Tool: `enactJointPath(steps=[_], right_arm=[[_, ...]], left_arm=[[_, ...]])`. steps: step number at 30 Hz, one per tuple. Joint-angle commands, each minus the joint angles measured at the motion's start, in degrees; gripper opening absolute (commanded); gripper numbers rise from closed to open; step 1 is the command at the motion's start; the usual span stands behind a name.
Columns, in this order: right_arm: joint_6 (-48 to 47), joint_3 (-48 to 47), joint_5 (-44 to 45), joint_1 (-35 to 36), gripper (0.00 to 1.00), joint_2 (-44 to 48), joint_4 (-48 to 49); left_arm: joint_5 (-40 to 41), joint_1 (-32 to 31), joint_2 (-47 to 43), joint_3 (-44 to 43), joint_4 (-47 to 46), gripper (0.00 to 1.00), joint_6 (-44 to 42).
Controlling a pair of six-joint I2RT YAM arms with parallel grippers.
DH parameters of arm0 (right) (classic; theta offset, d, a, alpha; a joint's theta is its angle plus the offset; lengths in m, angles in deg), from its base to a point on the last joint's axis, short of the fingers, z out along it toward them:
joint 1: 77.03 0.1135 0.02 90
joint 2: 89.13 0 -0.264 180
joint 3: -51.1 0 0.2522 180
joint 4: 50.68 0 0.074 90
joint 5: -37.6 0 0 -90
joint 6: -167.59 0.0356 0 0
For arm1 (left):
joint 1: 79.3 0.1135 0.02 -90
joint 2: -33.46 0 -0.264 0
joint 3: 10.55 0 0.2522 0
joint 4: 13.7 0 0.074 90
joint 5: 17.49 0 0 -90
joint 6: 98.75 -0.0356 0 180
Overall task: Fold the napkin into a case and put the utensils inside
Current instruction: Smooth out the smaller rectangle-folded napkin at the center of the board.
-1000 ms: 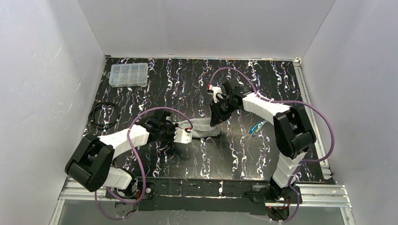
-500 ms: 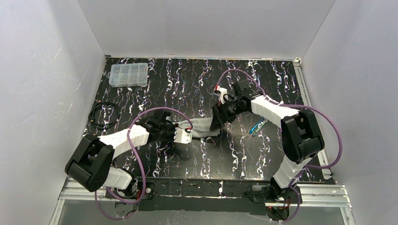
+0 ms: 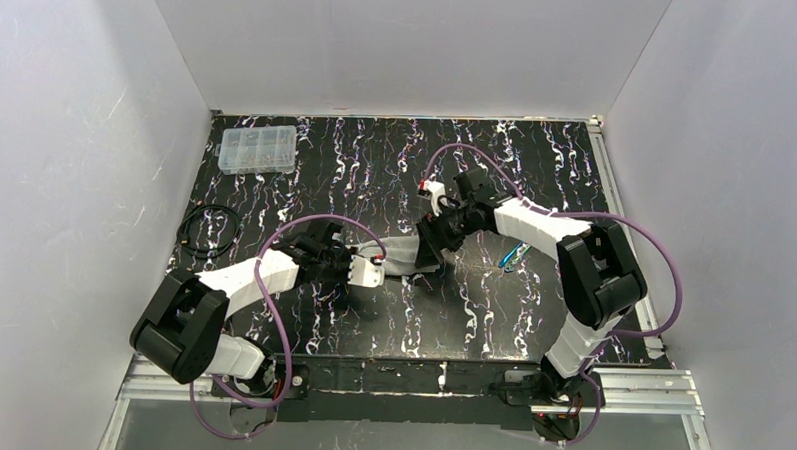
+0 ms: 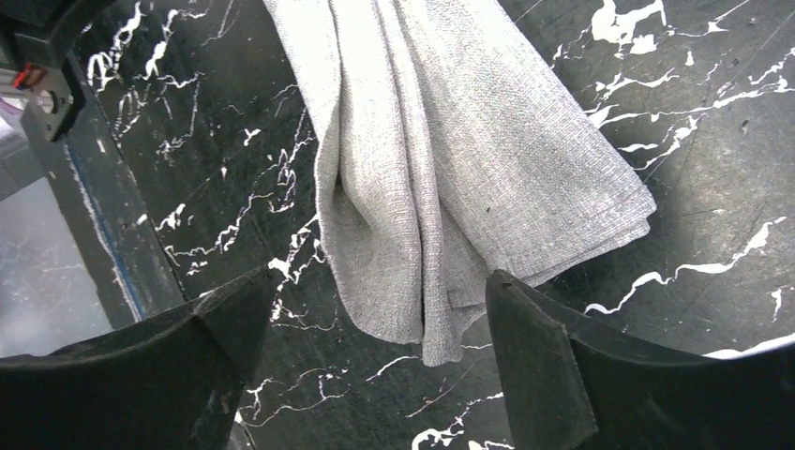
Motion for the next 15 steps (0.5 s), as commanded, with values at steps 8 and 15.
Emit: enactJointPath(steps=[8,15], right_arm=[[-1.3,-4.28,4.92,1.59,0.39,-1.76,-2.22],[-1.01,-9.93,3.29,1.54,0.12,-2.42,-7.43]], left_arm=[[-1.6,-0.5,1.16,2.27,6.79,0.0,1.02],[-1.87,-0.72,0.93,2.56,7.35,0.0,-0.04]])
